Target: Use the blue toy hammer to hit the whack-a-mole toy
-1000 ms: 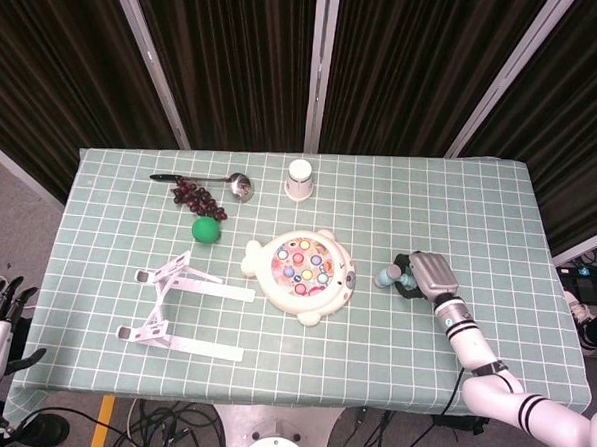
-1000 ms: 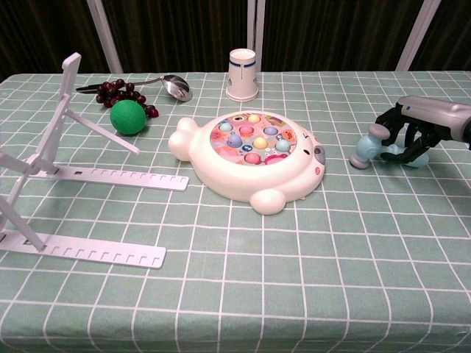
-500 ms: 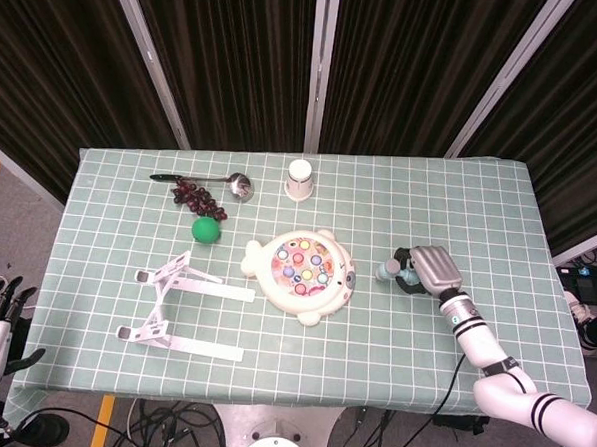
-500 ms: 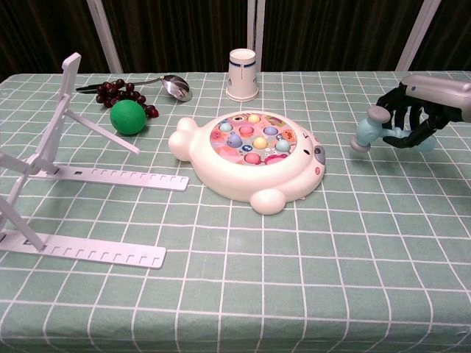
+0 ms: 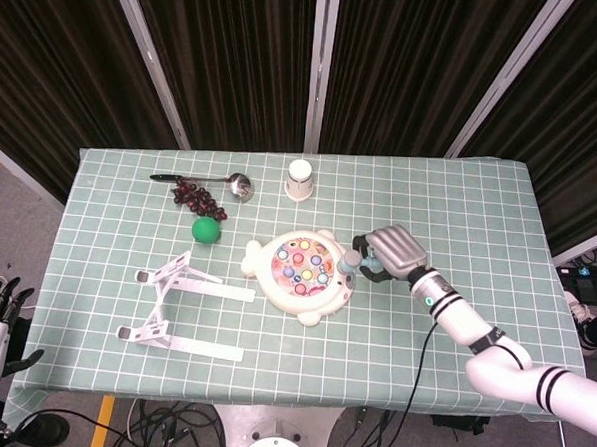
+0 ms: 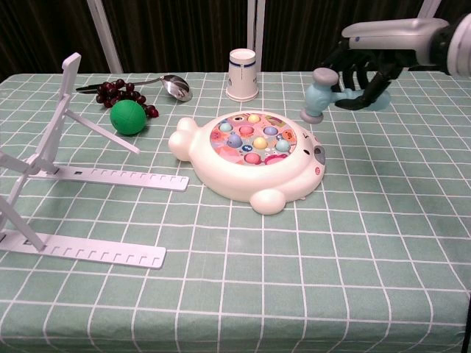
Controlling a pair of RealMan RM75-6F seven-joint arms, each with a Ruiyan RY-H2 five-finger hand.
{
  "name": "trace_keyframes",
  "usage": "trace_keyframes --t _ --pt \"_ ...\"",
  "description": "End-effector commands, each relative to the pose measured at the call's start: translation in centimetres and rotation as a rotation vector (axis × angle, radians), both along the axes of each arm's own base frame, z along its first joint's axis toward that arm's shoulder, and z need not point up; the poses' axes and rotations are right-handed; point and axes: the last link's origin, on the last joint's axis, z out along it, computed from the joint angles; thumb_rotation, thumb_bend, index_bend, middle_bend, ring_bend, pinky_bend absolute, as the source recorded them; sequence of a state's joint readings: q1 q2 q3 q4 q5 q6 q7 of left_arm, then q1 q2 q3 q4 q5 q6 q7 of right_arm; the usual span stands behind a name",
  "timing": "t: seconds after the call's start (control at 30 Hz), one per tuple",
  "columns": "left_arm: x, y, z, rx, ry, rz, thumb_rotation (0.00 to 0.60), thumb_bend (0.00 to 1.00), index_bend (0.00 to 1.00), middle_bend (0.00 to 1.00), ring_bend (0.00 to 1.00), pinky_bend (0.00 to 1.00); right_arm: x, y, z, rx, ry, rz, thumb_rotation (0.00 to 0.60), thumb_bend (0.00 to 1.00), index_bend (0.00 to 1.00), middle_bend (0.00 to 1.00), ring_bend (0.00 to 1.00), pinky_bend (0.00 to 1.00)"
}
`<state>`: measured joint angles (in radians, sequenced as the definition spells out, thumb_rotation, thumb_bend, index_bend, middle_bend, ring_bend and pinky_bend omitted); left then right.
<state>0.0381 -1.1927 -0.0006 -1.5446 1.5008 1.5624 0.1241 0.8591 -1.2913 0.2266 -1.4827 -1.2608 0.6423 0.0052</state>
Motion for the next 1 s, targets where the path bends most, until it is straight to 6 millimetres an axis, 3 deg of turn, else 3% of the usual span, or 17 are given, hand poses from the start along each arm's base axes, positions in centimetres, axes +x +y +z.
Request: trace_keyframes --t 0.03,0.4,0.7,1.0 --pt "-0.1 0.0 0.0 -0.001 -0.002 0.003 0.600 0.00 0.16 0.06 0.00 0.00 1.9 -0.2 -1.7 0.044 0.032 0.022 0.600 0.51 0.73 0.64 0.50 0.62" --pt "-0.7 -0.2 -0.2 0.000 -0.014 0.011 0.600 0.00 0.16 0.06 0.00 0.00 2.9 0.0 -3.9 0.068 0.149 0.059 0.600 0.51 0.74 0.64 0.50 0.63" --pt "-0.7 -0.3 -0.1 0.006 -0.014 0.005 0.600 0.00 0.16 0.06 0.00 0.00 4.9 0.0 -2.4 0.016 0.088 0.072 0.600 0.52 0.74 0.64 0.50 0.63" --pt "-0.9 -0.3 -0.2 0.006 -0.018 0.013 0.600 0.00 0.16 0.06 0.00 0.00 5.8 -0.4 -5.2 0.054 0.138 0.081 0.600 0.52 0.74 0.64 0.50 0.63"
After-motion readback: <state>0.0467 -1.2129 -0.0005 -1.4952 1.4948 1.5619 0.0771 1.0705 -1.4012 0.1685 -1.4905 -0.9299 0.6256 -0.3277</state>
